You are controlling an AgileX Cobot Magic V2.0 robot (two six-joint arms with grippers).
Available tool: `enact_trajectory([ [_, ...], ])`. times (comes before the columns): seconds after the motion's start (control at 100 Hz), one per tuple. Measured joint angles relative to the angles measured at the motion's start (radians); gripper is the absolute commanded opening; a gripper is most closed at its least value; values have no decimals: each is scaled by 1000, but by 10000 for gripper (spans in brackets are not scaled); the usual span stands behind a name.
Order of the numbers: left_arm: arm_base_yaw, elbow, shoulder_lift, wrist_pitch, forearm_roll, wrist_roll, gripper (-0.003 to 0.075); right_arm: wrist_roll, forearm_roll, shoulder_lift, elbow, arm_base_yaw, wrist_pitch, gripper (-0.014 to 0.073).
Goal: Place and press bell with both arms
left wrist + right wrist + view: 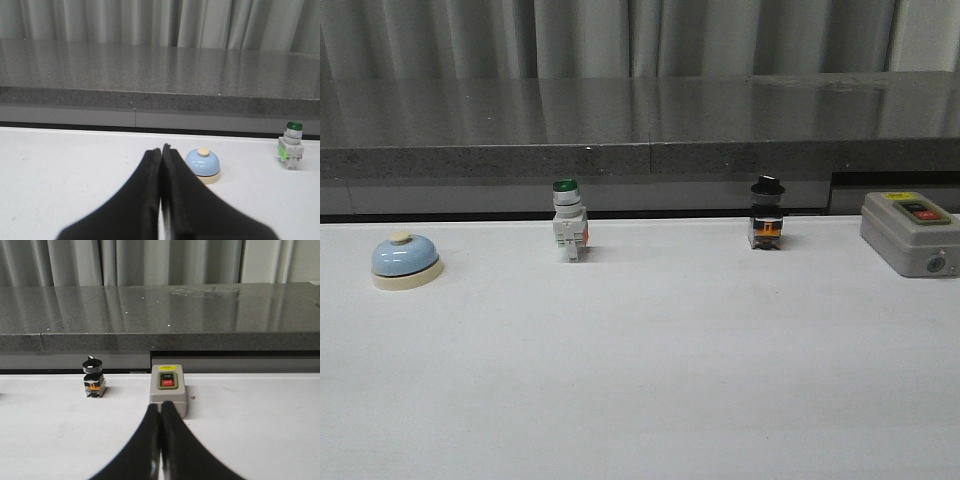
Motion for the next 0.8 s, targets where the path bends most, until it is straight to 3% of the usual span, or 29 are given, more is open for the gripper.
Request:
enact_trajectory([
  [0.56, 0, -2, 0, -23, -9, -2, -20, 0, 0, 0, 0, 0, 0, -69],
  [0.8, 2, -141, 41, 45, -12, -2, -20, 0, 0, 0, 0, 0, 0, -69],
])
